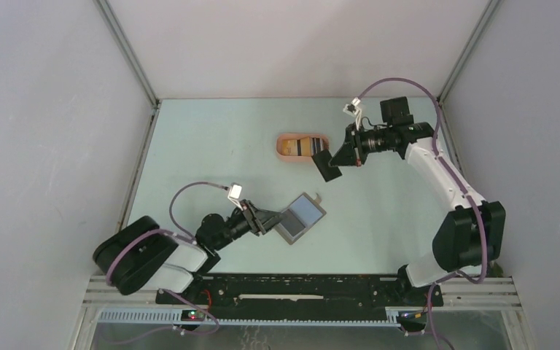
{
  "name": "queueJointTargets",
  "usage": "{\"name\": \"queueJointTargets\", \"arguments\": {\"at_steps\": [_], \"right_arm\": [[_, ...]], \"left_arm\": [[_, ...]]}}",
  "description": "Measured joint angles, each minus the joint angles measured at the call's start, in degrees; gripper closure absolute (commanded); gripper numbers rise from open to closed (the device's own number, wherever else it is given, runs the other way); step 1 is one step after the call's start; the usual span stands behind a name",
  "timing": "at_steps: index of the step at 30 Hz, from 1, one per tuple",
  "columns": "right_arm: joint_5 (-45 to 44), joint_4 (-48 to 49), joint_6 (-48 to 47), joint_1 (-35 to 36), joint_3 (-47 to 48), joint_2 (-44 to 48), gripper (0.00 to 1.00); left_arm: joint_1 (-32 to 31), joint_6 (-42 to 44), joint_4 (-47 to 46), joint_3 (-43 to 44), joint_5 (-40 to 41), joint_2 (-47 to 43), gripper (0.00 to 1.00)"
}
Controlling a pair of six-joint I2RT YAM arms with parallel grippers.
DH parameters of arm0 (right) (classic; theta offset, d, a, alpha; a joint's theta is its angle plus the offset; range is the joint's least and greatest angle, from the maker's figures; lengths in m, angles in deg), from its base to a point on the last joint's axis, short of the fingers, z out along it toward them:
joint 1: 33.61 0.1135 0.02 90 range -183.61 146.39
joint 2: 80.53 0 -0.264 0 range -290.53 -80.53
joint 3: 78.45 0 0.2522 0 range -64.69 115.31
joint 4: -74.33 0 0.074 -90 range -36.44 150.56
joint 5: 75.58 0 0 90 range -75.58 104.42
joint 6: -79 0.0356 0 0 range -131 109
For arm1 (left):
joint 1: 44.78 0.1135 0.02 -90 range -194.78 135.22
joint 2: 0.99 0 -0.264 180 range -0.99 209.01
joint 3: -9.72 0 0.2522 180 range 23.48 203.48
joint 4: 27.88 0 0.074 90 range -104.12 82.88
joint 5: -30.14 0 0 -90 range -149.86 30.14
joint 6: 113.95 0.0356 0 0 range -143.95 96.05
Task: Put the credit cards into the card holder
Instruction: Pick up the credit card from the storage box, then insert the credit card into the card holder.
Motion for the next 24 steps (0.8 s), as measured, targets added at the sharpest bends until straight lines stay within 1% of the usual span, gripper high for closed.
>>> {"name": "queueJointTargets", "arguments": {"at_steps": [4, 6, 11, 15, 17, 19, 24], "right_arm": [[5.33, -0.74, -5.62, 2.21, -6.40, 4.00, 1.00], [6.88, -1.22, -8.13, 3.69, -8.90, 4.72, 1.00], [10.14, -2.12, -13.25, 7.48, -11.85, 4.92, 1.00], [10.73, -1.57, -13.38, 10.27, -11.89, 2.69, 1.00], [10.29, -0.90, -12.48, 11.32, -11.89, -0.11, 1.00], [9.03, -0.39, -11.37, 12.46, -11.87, -3.56, 1.00], [4.17, -0.66, -7.98, 14.47, -10.54, -11.52, 1.00]], "left_arm": [[-0.33, 2.32, 4.39, -1.09, 0.09, -9.94, 0.58], [-1.03, 4.13, 9.51, -1.27, 0.35, -17.05, 0.58], [-5.55, 11.10, 30.12, -0.79, 4.74, -40.57, 0.58], [-7.30, 15.04, 44.44, -0.55, 8.17, -57.02, 0.58], [-7.37, 15.67, 49.07, -0.55, 9.44, -61.75, 0.59], [-7.39, 15.76, 52.83, -0.55, 10.23, -64.24, 0.60], [-7.41, 14.75, 56.41, -0.66, 10.67, -63.25, 0.64]]}}
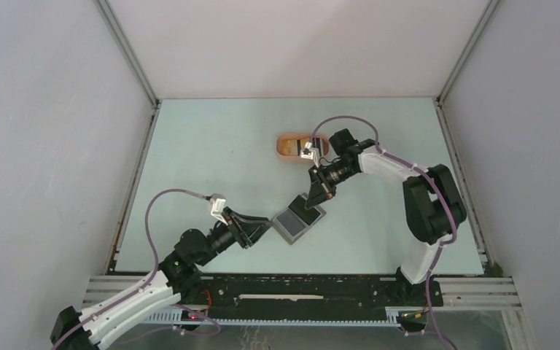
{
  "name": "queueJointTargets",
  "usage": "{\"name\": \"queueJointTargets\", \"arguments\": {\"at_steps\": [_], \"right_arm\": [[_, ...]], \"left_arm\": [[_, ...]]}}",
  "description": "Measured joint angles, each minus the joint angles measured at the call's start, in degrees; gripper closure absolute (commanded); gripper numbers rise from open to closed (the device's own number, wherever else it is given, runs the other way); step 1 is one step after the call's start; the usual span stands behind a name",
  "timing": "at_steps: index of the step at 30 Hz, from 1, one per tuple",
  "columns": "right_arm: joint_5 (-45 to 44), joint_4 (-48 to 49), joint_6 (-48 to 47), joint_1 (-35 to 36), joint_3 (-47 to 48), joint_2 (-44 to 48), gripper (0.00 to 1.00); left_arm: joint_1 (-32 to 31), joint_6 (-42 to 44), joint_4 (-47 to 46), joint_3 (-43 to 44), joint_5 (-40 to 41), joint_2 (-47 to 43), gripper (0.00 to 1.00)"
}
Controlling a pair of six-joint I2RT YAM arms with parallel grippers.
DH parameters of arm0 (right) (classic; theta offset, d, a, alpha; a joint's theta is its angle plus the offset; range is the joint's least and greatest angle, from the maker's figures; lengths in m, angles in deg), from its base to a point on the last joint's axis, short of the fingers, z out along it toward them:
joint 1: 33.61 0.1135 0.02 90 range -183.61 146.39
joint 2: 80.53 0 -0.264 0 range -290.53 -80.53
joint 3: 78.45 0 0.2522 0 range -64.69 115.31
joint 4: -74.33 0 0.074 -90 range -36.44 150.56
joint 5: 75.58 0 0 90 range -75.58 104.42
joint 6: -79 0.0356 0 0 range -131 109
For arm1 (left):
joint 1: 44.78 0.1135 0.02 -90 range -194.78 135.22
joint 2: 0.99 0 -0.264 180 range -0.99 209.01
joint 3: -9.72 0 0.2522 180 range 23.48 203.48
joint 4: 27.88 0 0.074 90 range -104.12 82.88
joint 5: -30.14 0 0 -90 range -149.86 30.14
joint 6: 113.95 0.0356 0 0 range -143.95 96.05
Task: Put the credit cards into the card holder
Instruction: Insert the credit card into the card holder.
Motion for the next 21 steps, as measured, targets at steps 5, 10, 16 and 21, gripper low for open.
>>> {"name": "queueJointTargets", "arguments": {"at_steps": [5, 10, 16, 21], "right_arm": [[-3.17, -0.37, 2.49, 0.13, 2.73, -7.04, 1.00], [-5.14, -1.75, 3.23, -0.63, 4.48, -12.20, 1.00], [-6.71, -4.07, 3.08, -0.87, 6.54, -13.66, 1.00], [-7.30, -4.92, 3.06, -0.87, 8.13, -15.34, 1.00]], "left_arm": [[0.00, -1.66, -2.43, 0.00, 0.13, 6.73, 0.71], [0.00, -2.47, -5.70, 0.00, 0.66, 14.67, 0.74], [-0.07, -2.67, -8.41, 0.00, 1.60, 21.81, 0.72], [-0.07, -3.76, -11.76, 0.00, 3.30, 27.50, 0.69]]}}
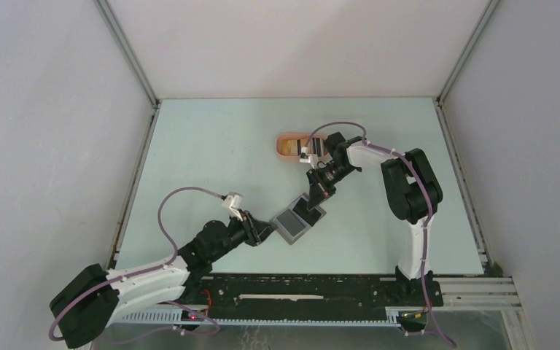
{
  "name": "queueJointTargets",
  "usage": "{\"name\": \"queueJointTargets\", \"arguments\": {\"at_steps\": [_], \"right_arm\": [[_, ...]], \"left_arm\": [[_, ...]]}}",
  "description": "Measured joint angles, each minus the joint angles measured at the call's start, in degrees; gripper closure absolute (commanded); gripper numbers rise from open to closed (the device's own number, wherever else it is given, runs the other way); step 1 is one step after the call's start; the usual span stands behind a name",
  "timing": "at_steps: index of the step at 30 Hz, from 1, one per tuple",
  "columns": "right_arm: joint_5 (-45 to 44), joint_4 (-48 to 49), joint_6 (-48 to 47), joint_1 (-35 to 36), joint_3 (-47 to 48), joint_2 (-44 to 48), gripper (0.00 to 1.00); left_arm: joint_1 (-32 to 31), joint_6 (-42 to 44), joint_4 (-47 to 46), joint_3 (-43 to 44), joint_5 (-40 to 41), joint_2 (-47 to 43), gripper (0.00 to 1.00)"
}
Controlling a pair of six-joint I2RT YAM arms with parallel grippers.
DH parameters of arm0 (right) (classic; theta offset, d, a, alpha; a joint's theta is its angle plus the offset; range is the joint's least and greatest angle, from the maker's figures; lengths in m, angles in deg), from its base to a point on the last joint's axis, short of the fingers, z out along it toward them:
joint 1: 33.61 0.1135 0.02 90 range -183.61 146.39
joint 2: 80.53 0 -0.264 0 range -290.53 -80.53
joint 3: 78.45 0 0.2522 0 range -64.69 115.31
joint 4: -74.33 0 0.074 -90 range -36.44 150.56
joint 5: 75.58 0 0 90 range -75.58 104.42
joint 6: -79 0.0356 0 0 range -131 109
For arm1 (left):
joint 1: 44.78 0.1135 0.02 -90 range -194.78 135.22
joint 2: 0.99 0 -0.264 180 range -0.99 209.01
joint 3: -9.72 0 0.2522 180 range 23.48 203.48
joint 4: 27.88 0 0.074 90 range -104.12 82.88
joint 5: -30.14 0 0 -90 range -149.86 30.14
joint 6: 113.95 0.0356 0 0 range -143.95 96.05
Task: Put the credit cards into the card holder
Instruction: Insert the credit card into the card holder.
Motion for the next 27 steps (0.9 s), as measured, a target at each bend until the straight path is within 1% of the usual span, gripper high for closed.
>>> {"name": "queueJointTargets", "arguments": {"at_steps": [6, 11, 15, 27], "right_arm": [[-0.72, -1.27, 0.00, 0.00, 0.28, -2.12, 1.00], [-0.74, -2.27, 0.00, 0.07, 0.48, -3.08, 1.00], [-0.13, -2.60, -0.02, 0.28, 0.96, -3.15, 1.00], [0.68, -2.58, 0.20, 1.55, 1.09, -3.17, 1.00]], "left_arm": [[0.00, -1.73, -2.84, 0.00, 1.18, 5.95, 0.65], [0.00, -3.74, -4.85, 0.00, 1.40, 10.23, 0.58], [-0.02, -5.77, -6.64, 0.00, 1.60, 12.98, 0.57], [-0.04, -11.69, -12.61, 0.02, 1.53, 25.05, 0.51]]}}
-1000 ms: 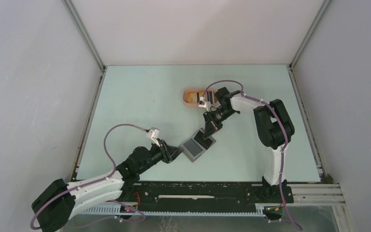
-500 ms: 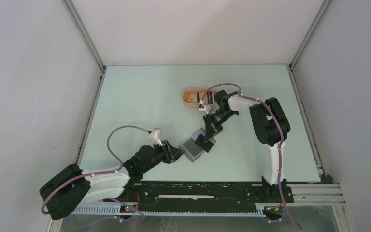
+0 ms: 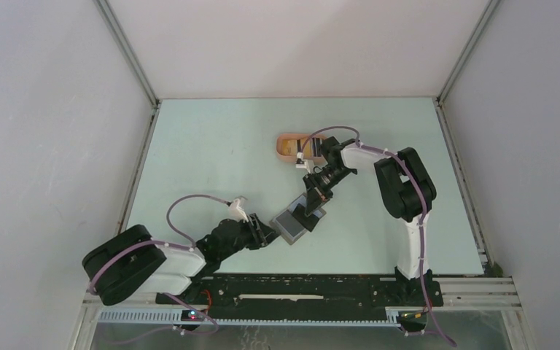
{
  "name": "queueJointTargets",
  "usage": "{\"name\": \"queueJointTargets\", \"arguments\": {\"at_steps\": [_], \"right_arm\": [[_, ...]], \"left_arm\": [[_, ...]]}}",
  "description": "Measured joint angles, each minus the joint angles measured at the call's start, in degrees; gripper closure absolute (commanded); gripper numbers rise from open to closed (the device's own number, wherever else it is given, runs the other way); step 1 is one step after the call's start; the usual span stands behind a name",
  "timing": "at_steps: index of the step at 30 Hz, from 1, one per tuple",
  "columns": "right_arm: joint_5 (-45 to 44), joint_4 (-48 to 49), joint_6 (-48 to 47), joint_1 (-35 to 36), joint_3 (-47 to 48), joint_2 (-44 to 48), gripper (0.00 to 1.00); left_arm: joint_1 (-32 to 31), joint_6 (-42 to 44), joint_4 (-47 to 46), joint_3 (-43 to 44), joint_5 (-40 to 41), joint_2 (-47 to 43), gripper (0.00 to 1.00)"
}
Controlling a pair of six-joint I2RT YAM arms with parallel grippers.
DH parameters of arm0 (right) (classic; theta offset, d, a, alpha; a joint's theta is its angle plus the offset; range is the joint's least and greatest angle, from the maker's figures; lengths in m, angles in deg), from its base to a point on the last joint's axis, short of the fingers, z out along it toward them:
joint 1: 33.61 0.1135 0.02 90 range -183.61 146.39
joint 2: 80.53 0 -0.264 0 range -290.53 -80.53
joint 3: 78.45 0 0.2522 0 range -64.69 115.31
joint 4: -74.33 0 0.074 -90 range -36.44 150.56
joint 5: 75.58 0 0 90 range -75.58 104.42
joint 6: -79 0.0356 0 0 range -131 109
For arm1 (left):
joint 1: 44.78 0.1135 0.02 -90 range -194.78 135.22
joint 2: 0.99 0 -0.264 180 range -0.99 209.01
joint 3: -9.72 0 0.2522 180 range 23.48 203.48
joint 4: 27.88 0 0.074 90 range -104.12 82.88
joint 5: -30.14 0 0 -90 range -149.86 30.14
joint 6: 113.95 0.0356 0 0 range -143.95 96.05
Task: Put the credit cards into the card holder
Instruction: Insert the credit card into the card holder.
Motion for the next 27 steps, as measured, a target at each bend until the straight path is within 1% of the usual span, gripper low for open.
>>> {"name": "queueJointTargets", "arguments": {"at_steps": [5, 13, 16, 20, 27], "right_arm": [[-0.09, 0.26, 1.09, 0.66, 0.00, 0.00, 1.00], [-0.39, 1.46, 3.48, 0.59, 0.04, -0.31, 1.00], [-0.13, 1.01, 3.72, 0.48, 1.75, -2.16, 1.00], [0.76, 0.48, 3.89, 0.35, 3.21, -4.15, 1.00], [1.31, -0.50, 3.89, 0.28, 4.83, -5.07, 1.00]], "left_arm": [[0.00, -1.55, -1.88, 0.07, 0.07, 2.43, 0.49], [0.02, -3.21, -3.21, 0.96, 0.17, 4.74, 0.49], [0.02, -3.63, -3.17, 1.44, 0.33, 5.38, 0.49], [0.02, -4.04, -2.51, 1.81, 0.96, 5.44, 0.50], [0.02, -4.02, 0.52, 3.41, 1.66, 5.20, 0.51]]}}
